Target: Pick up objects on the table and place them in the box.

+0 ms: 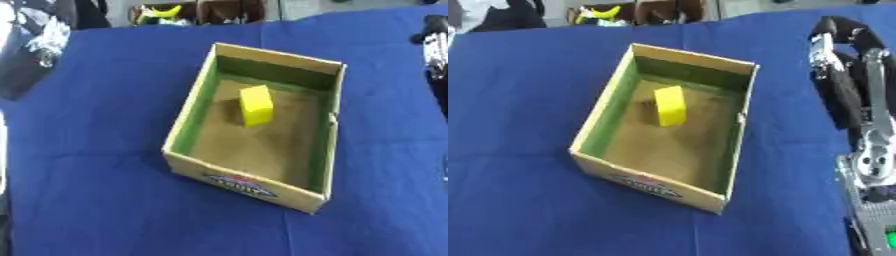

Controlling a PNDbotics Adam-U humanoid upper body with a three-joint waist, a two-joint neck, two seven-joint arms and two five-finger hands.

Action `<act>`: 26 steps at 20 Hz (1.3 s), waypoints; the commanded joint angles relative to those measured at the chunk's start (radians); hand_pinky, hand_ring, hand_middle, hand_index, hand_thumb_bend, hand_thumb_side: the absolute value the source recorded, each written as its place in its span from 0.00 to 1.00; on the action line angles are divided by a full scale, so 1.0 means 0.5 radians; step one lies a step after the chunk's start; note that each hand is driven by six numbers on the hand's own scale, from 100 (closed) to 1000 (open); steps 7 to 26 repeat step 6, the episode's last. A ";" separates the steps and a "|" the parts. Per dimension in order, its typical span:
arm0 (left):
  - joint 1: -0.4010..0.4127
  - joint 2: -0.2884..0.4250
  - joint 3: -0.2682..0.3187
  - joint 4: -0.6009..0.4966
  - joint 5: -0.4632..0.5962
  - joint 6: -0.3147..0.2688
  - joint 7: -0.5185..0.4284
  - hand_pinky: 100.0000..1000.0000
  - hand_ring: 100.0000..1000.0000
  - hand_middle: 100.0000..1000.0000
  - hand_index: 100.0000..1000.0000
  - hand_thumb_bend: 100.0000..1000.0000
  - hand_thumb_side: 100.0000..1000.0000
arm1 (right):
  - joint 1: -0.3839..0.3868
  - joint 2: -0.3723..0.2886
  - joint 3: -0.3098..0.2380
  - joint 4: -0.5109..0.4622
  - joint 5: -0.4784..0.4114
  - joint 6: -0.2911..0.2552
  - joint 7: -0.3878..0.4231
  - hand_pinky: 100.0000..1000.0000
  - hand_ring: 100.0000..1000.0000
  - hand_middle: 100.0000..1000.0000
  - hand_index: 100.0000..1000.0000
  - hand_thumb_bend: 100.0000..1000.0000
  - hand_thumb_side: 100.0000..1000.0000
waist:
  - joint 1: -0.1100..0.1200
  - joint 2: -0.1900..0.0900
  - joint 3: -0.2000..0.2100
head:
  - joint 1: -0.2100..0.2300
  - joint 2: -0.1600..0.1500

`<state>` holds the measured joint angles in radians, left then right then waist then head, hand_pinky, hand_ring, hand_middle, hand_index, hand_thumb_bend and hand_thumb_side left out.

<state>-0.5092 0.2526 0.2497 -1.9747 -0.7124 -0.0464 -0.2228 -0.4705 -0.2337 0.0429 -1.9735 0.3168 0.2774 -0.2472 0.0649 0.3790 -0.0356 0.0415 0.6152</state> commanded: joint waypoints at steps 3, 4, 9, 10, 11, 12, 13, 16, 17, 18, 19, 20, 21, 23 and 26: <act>0.056 -0.084 0.029 -0.050 0.156 -0.106 0.155 0.45 0.66 0.69 0.84 0.25 1.00 | -0.018 -0.005 -0.011 -0.053 0.006 -0.086 -0.042 0.85 1.00 0.61 0.81 0.00 0.79 | -0.012 -0.049 0.021 | -0.005 0.023; 0.068 -0.111 0.034 -0.051 0.187 -0.126 0.187 0.45 0.66 0.69 0.84 0.25 1.00 | -0.015 -0.003 -0.012 -0.053 0.005 -0.098 -0.046 0.85 1.00 0.61 0.81 0.00 0.79 | -0.014 -0.049 0.027 | -0.005 0.022; 0.088 -0.165 0.040 -0.051 0.248 -0.160 0.248 0.46 0.66 0.69 0.84 0.25 1.00 | -0.012 0.001 -0.016 -0.053 0.006 -0.125 -0.055 0.85 1.00 0.62 0.82 0.00 0.80 | -0.016 -0.049 0.038 | -0.004 0.021; 0.088 -0.165 0.040 -0.051 0.248 -0.160 0.248 0.46 0.66 0.69 0.84 0.25 1.00 | -0.012 0.001 -0.016 -0.053 0.006 -0.125 -0.055 0.85 1.00 0.62 0.82 0.00 0.80 | -0.016 -0.049 0.038 | -0.004 0.021; 0.088 -0.165 0.040 -0.051 0.248 -0.160 0.248 0.46 0.66 0.69 0.84 0.25 1.00 | -0.012 0.001 -0.016 -0.053 0.006 -0.125 -0.055 0.85 1.00 0.62 0.82 0.00 0.80 | -0.016 -0.049 0.038 | -0.004 0.021; 0.088 -0.165 0.040 -0.051 0.248 -0.160 0.248 0.46 0.66 0.69 0.84 0.25 1.00 | -0.012 0.001 -0.016 -0.053 0.006 -0.125 -0.055 0.85 1.00 0.62 0.82 0.00 0.80 | -0.016 -0.049 0.038 | -0.004 0.021; 0.088 -0.165 0.040 -0.051 0.248 -0.160 0.248 0.46 0.66 0.69 0.84 0.25 1.00 | -0.012 0.001 -0.016 -0.053 0.006 -0.125 -0.055 0.85 1.00 0.62 0.82 0.00 0.80 | -0.016 -0.049 0.038 | -0.004 0.021; 0.088 -0.165 0.040 -0.051 0.248 -0.160 0.248 0.46 0.66 0.69 0.84 0.25 1.00 | -0.012 0.001 -0.016 -0.053 0.006 -0.125 -0.055 0.85 1.00 0.62 0.82 0.00 0.80 | -0.016 -0.049 0.038 | -0.004 0.021; 0.088 -0.165 0.040 -0.051 0.248 -0.160 0.248 0.46 0.66 0.69 0.84 0.25 1.00 | -0.012 0.001 -0.016 -0.053 0.006 -0.125 -0.055 0.85 1.00 0.62 0.82 0.00 0.80 | -0.016 -0.049 0.038 | -0.004 0.021; 0.088 -0.165 0.040 -0.051 0.248 -0.160 0.248 0.46 0.66 0.69 0.84 0.25 1.00 | -0.012 0.001 -0.016 -0.053 0.006 -0.125 -0.055 0.85 1.00 0.62 0.82 0.00 0.80 | -0.016 -0.049 0.038 | -0.004 0.021; 0.088 -0.165 0.040 -0.051 0.248 -0.160 0.248 0.46 0.66 0.69 0.84 0.25 1.00 | -0.012 0.001 -0.016 -0.053 0.006 -0.125 -0.055 0.85 1.00 0.62 0.82 0.00 0.80 | -0.016 -0.049 0.038 | -0.004 0.021; 0.088 -0.165 0.040 -0.051 0.248 -0.160 0.248 0.46 0.66 0.69 0.84 0.25 1.00 | -0.012 0.001 -0.016 -0.053 0.006 -0.125 -0.055 0.85 1.00 0.62 0.82 0.00 0.80 | -0.016 -0.049 0.038 | -0.004 0.021; 0.088 -0.165 0.040 -0.051 0.248 -0.160 0.248 0.46 0.66 0.69 0.84 0.25 1.00 | -0.012 0.001 -0.016 -0.053 0.006 -0.125 -0.055 0.85 1.00 0.62 0.82 0.00 0.80 | -0.016 -0.049 0.038 | -0.004 0.021; 0.088 -0.165 0.040 -0.051 0.248 -0.160 0.248 0.46 0.66 0.69 0.84 0.25 1.00 | -0.012 0.001 -0.016 -0.053 0.006 -0.125 -0.055 0.85 1.00 0.62 0.82 0.00 0.80 | -0.016 -0.049 0.038 | -0.004 0.021; 0.088 -0.165 0.040 -0.051 0.248 -0.160 0.248 0.46 0.66 0.69 0.84 0.25 1.00 | -0.012 0.001 -0.016 -0.053 0.006 -0.125 -0.055 0.85 1.00 0.62 0.82 0.00 0.80 | -0.016 -0.049 0.038 | -0.004 0.021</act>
